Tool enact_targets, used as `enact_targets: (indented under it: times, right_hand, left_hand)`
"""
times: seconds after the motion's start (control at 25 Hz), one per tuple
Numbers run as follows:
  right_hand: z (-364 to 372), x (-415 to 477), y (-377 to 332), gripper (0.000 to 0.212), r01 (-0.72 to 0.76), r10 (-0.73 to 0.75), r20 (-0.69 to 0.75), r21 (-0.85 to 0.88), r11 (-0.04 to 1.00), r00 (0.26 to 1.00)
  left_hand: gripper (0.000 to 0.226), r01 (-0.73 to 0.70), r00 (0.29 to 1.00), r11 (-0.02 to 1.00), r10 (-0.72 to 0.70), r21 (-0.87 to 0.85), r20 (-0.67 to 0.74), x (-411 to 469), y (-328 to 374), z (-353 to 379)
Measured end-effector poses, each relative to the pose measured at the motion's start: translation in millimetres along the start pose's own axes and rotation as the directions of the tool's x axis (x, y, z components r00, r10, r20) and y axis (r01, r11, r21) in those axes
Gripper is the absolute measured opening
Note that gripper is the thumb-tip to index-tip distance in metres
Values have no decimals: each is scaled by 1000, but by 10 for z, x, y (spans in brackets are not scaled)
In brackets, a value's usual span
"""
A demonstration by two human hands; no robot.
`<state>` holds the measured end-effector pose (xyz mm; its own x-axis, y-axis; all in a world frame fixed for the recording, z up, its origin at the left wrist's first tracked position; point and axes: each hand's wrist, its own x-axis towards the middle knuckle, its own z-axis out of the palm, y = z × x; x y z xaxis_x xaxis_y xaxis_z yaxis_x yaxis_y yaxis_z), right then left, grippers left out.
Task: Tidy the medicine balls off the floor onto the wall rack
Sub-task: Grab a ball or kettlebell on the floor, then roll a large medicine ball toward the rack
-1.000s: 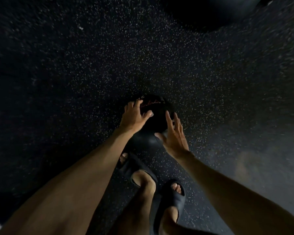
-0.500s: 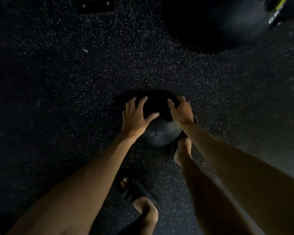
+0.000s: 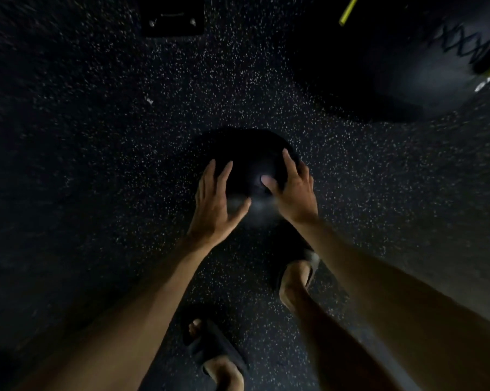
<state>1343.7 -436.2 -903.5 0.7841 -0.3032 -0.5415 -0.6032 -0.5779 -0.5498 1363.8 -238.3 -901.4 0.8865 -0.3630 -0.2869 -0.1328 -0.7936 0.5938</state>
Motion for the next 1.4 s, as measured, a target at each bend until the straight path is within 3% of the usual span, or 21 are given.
enact_targets:
  times: [0.08, 0.2, 0.32, 0.44, 0.56, 0.64, 0.76, 0.88, 1.0, 1.16, 1.28, 1.4]
  right_hand:
    - [-152, 437, -174, 79, -72, 72, -12, 38, 997, 997]
    - [-373, 939, -377, 60, -90, 104, -88, 154, 984, 991]
    - [-460, 876, -380, 55, 108, -102, -159, 32, 994, 982]
    - [-372, 654, -236, 70, 286, -300, -87, -147, 947, 950]
    - [-469, 864, -274, 80, 257, -264, -41, -133, 957, 964]
    - [-636, 1127, -374, 82, 211, -215, -33, -98, 973, 976]
    - [-907, 1543, -557, 82, 108, -113, -32, -114, 988, 993]
    - [-1141, 1908, -766, 72, -4, 4, -108, 4, 1000, 994]
    - [-1235, 2016, -813, 61, 93, -82, -143, 76, 993, 986]
    - [-1219, 1841, -631, 70, 132, -125, 83, -99, 986, 989]
    - [-1209, 1376, -757, 51, 206, -187, 124, -156, 966, 974]
    - [-1174, 740, -1012, 30, 324, -272, 209, -279, 904, 939]
  left_hand:
    - [90, -15, 1000, 1000, 15, 9, 3, 8, -40, 53]
    - [78, 40, 995, 999, -43, -29, -86, 443, 66, 34]
    - [68, 170, 962, 985, -167, -9, -217, 1152, 315, -64]
    - [58, 309, 899, 947, -320, -85, -300, 1796, 600, -190]
    - [44, 132, 924, 972, -192, -194, -332, 2013, 714, -261]
    - [42, -6, 937, 989, -46, -145, -346, 1950, 693, -252]
    - [48, 95, 915, 995, -89, -4, -392, 1844, 672, -91]
    - [57, 107, 939, 993, -117, -51, -322, 1914, 840, -5]
    - [62, 97, 976, 990, -115, -104, -187, 2172, 977, -135]
    - [65, 173, 982, 979, -163, -109, 90, 2354, 1122, -343]
    - [43, 224, 971, 974, -220, -41, 89, 2031, 1143, -581]
    - [31, 376, 925, 926, -374, -26, 65, 1325, 1046, -868]
